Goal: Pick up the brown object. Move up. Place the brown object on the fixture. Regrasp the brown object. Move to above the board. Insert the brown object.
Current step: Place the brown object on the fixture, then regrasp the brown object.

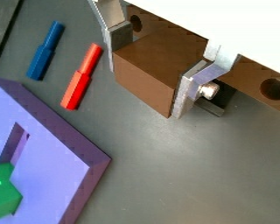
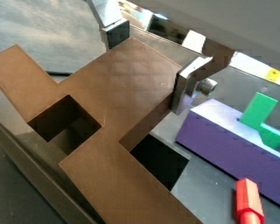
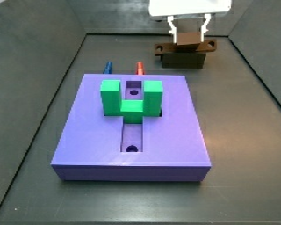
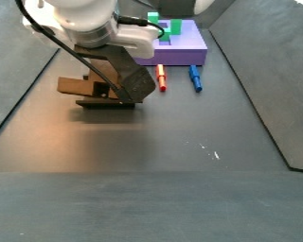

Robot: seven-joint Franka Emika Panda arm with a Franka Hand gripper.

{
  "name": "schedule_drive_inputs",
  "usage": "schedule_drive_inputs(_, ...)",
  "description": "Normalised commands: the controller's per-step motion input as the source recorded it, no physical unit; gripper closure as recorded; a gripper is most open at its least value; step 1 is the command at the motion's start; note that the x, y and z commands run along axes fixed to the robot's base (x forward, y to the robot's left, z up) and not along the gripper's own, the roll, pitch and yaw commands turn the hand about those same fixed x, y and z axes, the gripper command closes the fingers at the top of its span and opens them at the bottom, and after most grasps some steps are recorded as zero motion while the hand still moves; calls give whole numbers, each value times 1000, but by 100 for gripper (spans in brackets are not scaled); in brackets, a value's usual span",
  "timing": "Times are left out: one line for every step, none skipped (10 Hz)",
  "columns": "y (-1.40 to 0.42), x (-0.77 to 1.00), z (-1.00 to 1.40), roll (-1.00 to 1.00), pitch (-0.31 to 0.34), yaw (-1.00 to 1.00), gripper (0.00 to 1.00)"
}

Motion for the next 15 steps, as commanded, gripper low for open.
schedule_drive_inputs(14, 6, -174, -111, 9, 303, 100)
schedule_drive_inputs(0, 0, -37, 0, 0, 0, 100)
schedule_drive_inputs(0, 0, 0, 0, 0, 0, 100)
schedule_drive_inputs(0, 0, 0, 0, 0, 0, 0)
schedule_drive_inputs(0, -129, 0, 0, -117, 0, 0)
schedule_drive_inputs(0, 0, 83, 0, -151, -6, 0)
schedule_drive_inputs(9, 0, 371, 20, -100, -20, 0)
schedule_drive_inputs(0, 0, 446, 109, -126, 0, 0)
schedule_drive_inputs(0, 0, 286, 294, -129, 0, 0)
schedule_drive_inputs(0, 0, 206, 609, -166, 63, 0)
schedule_drive_inputs(0, 0, 260, 794, -203, 109, 0)
schedule_drive_inputs(0, 0, 286, 1000, -151, 126, 0)
schedule_drive_inputs(0, 0, 271, 1000, -77, 206, 0)
schedule_drive_inputs(0, 0, 89, 1000, -23, 277, 0)
schedule_drive_inputs(0, 14, 31, 1000, 0, 323, 0)
